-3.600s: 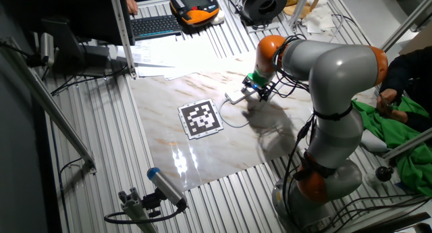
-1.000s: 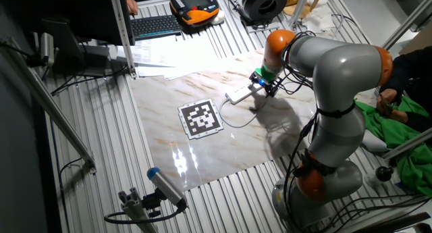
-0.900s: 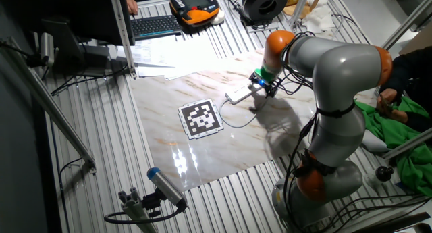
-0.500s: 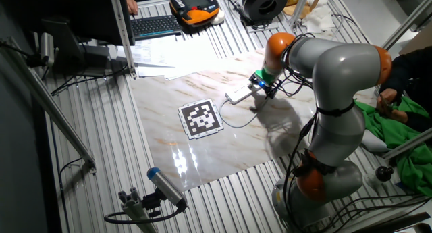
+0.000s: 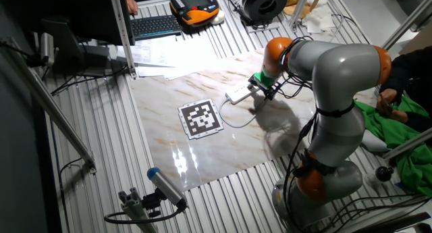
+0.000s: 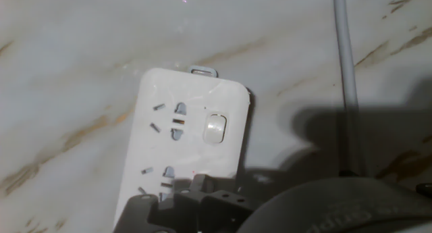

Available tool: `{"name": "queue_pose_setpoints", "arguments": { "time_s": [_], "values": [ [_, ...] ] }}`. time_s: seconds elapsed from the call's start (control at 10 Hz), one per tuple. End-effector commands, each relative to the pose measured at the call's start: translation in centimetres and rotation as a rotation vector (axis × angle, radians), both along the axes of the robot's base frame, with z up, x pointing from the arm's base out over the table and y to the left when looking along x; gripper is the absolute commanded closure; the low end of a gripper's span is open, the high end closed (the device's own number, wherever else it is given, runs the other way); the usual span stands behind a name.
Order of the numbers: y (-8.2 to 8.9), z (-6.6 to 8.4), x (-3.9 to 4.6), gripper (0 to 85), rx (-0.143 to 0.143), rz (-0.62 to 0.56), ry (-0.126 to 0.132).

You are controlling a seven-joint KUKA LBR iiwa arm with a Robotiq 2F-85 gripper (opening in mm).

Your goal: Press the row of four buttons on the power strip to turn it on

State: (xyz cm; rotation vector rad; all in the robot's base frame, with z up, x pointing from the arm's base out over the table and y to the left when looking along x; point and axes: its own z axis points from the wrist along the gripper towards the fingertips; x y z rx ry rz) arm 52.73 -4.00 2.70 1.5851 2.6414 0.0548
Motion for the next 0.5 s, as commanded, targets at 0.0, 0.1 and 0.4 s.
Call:
{"name": "queue_pose_setpoints", "arguments": {
  "time_s": [0.0, 0.1, 0.4],
  "values": [
    [-0.1, 0.2, -0.07, 0.0, 0.003, 0.009, 0.012],
    [-0.6, 1.1, 0.15, 0.0, 0.001, 0.023, 0.025],
    [-2.7, 3.0, 1.52, 0.0, 0.014, 0.04, 0.06]
  ]
}}
